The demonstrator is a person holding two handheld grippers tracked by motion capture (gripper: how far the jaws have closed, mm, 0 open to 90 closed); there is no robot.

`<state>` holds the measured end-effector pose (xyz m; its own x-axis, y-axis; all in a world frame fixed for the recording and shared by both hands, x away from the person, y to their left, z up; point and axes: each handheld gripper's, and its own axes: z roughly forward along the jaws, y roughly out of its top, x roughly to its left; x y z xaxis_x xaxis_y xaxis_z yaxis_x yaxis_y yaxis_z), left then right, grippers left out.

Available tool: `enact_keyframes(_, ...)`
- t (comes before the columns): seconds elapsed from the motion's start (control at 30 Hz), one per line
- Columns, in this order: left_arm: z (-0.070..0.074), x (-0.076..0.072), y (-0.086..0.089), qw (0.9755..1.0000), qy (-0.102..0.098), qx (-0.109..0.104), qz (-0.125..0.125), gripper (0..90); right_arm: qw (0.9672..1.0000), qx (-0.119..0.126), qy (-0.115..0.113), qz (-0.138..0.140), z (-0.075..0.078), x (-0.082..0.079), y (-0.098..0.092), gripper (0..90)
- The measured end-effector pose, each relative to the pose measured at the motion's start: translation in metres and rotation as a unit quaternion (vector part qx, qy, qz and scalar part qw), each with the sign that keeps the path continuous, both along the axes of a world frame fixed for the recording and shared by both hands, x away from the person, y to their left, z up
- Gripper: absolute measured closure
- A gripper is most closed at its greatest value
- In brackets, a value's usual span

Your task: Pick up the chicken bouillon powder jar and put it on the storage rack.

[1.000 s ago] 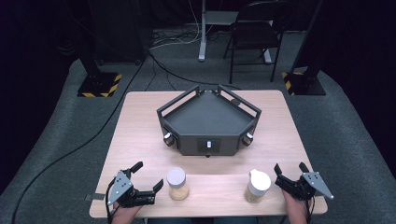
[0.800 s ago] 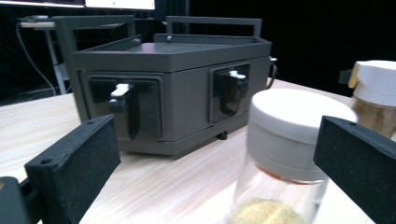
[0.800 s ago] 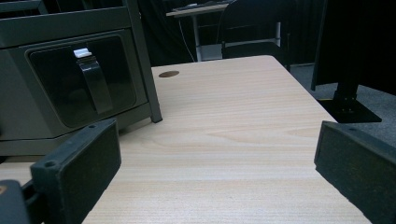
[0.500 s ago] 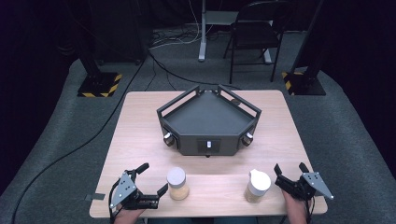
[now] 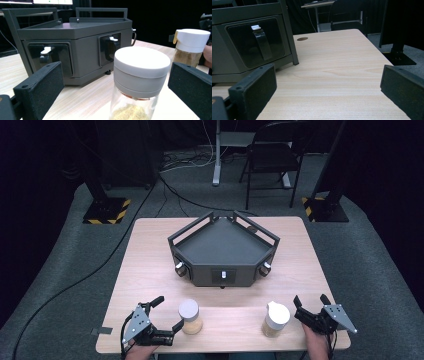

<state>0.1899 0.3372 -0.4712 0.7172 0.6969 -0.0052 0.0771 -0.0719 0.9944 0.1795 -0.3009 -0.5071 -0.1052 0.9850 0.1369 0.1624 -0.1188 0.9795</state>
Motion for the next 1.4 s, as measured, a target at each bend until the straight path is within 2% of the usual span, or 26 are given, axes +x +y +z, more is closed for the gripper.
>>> enact_keyframes(0.4,-0.001,0.001,-0.005,1.0000,0.002,0.004,-0.002,0.0,1.0000,0.000,0.002,0.005,0.001,0.001,-0.002,0.0)
enact_keyframes(0.6,0.001,0.000,-0.010,0.9999,0.005,0.015,-0.001,0.0,1.0000,-0.004,-0.002,0.007,0.000,0.000,-0.002,1.3)
enact_keyframes(0.77,0.000,0.001,-0.014,0.9999,0.008,0.013,-0.005,0.0,1.0000,-0.003,-0.001,0.009,0.000,0.000,-0.002,1.2)
enact_keyframes(0.93,0.000,0.002,-0.019,0.9997,0.006,0.021,-0.007,0.0,0.9999,-0.006,0.001,0.012,0.001,0.001,-0.002,1.3)
enact_keyframes(1.4,-0.004,0.006,-0.024,0.9998,0.017,0.008,-0.010,0.0,0.9999,-0.003,0.003,0.012,0.001,0.002,-0.003,0.7)
